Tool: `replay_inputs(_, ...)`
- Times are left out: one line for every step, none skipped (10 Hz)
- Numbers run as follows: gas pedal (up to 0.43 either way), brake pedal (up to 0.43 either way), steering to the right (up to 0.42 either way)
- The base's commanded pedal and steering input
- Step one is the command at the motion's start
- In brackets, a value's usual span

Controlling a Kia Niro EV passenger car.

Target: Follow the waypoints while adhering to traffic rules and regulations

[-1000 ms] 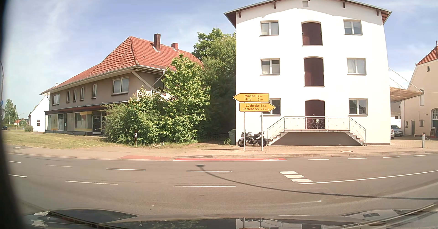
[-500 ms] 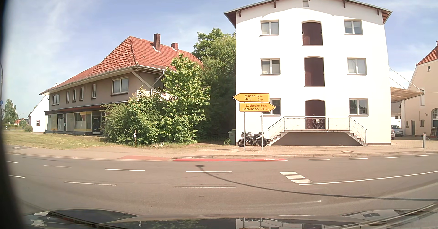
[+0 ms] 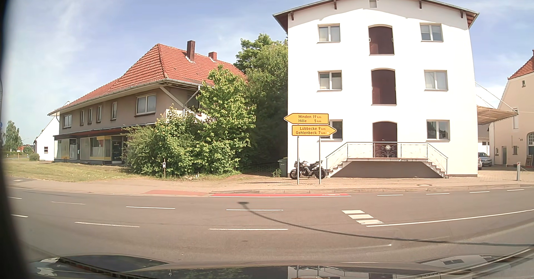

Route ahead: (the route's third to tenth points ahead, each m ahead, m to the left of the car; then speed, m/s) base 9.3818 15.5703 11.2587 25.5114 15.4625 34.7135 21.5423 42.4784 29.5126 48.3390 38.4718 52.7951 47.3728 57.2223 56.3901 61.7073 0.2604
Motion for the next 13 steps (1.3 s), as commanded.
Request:
replay_inputs(0.0,0.116,0.006)
replay_inputs(0.0,0.128,0.006)
replay_inputs(0.0,0.134,0.006)
replay_inputs(0.0,0.134,0.006)
replay_inputs(0.0,0.134,0.006)
replay_inputs(0.0,0.134,0.006)
replay_inputs(0.0,0.14,0.006)
replay_inputs(0.0,0.14,0.006)
replay_inputs(0.0,0.14,0.006)
replay_inputs(0.0,0.14,0.006)
replay_inputs(0.0,0.14,0.006)
replay_inputs(0.0,0.14,0.006)
replay_inputs(0.0,0.146,0.006)
